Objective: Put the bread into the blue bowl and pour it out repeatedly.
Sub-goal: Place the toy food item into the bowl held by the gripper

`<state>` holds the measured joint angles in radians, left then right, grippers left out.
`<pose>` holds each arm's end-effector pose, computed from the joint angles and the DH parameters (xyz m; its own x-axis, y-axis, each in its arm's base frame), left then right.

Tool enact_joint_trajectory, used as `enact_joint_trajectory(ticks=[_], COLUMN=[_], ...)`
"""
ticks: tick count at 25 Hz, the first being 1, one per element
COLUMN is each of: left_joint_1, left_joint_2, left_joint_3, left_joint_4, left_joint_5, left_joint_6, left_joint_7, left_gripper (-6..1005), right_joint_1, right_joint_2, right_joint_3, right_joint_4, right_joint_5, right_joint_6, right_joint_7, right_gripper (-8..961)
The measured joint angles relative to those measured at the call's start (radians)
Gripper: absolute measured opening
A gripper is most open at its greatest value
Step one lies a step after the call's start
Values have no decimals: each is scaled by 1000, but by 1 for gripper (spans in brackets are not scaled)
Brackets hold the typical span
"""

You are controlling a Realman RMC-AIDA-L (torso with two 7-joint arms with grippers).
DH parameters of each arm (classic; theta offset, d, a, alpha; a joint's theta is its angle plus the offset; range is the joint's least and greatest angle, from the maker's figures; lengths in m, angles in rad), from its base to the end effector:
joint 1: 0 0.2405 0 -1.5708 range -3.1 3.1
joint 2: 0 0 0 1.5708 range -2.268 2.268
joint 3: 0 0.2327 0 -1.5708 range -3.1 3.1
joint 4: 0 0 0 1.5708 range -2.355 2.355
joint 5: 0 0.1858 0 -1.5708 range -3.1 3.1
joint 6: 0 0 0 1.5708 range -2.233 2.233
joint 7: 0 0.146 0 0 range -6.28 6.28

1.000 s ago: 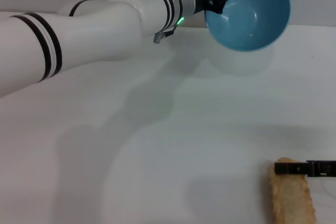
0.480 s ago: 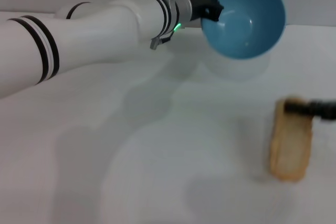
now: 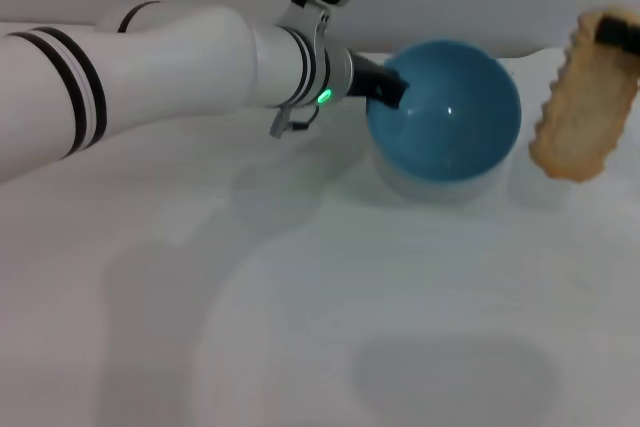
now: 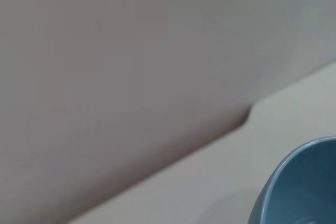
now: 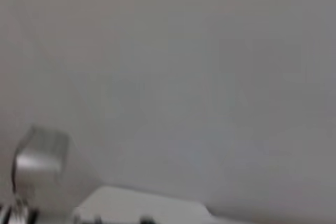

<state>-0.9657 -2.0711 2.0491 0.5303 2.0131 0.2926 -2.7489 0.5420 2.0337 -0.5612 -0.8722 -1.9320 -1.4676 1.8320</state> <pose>-0.1385 0.4021 -0.1001 0.8050 0.5363 0.2538 0.5725 -0.5898 -0.5695 0.2265 0.3457 0.0882 0.5733 -0.4546 -0.6816 -0.7427 -0.6397 -0.1981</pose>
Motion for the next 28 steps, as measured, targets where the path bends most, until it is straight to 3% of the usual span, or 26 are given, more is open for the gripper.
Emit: enact_joint_trajectory(ticks=[8,13,22,28], left_joint_1=[3,5,23,24], left_joint_2=[1,1,2,3], left_joint_3=[-1,-2,-10,-10], left_joint_4=[77,72,71,70], left_joint_5=[-12,-11,-11,-11], left_joint_6=[123,103,62,62], left_joint_7=[1,9,9,9], left_gripper=[-1,-1,-1,-1], right_joint_1=[66,84,91,87], right_joint_2=[22,31,32,31], right_joint_3=[-15,-41,-79,-89], right_joint_4=[114,221,286,276], right_joint_5=[46,46,38,44], right_joint_6=[80,143,227,231], right_joint_7=[-69,-81,-88,-89], right_gripper=[261,223,195,417])
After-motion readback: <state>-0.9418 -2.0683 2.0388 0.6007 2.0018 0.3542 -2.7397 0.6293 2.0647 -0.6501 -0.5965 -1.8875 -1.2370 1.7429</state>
